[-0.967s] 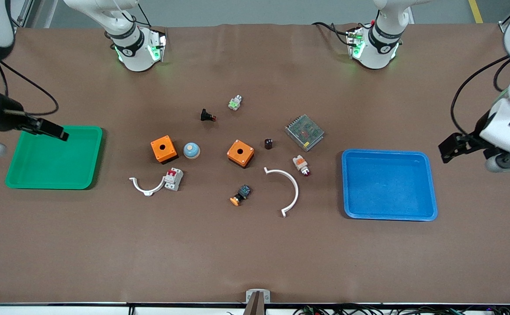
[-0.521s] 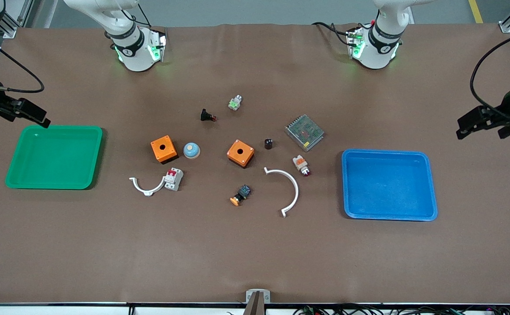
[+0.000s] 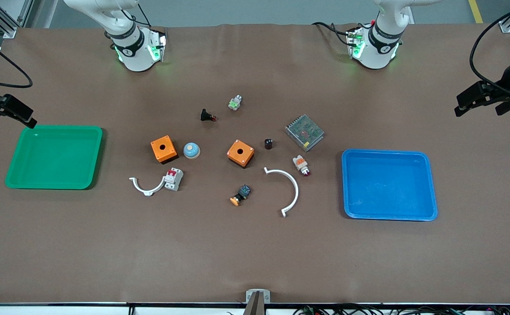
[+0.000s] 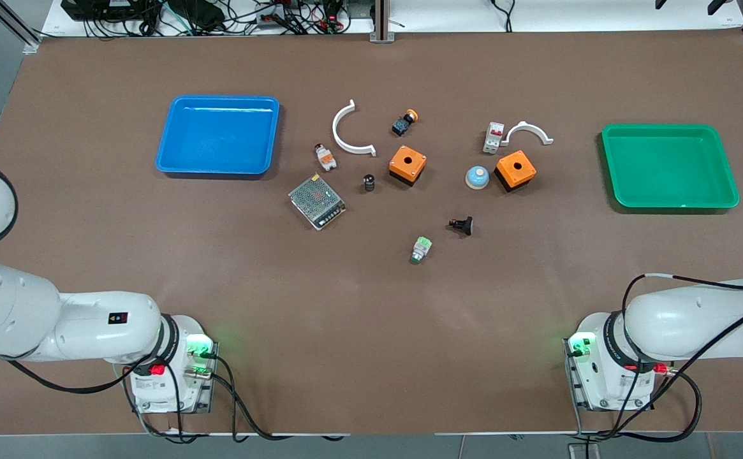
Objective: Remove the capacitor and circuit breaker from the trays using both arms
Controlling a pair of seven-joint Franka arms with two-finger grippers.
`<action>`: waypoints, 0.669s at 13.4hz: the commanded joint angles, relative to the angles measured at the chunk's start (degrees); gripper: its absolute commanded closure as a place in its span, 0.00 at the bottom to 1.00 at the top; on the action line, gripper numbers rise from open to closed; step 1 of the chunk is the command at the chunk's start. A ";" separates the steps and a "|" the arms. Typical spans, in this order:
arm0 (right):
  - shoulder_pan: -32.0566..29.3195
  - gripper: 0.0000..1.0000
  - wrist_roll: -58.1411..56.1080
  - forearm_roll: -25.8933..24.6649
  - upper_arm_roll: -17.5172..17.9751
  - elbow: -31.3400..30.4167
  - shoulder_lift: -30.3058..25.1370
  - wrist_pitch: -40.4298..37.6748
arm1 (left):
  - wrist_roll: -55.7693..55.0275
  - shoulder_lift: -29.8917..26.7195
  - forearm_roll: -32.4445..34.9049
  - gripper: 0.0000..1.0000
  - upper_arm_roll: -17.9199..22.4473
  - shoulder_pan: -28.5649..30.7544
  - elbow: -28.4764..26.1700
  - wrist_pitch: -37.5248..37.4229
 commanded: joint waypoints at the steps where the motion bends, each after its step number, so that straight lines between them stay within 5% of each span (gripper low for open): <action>1: -0.57 0.00 -0.47 -1.13 0.49 -0.02 -0.25 -0.55 | -1.15 -3.37 -0.96 0.00 1.29 -0.94 -3.72 0.23; 9: -0.66 0.00 -1.61 -1.13 0.32 -0.02 -0.25 -0.73 | -1.42 -2.84 -0.35 0.00 2.26 -2.34 -3.37 -0.12</action>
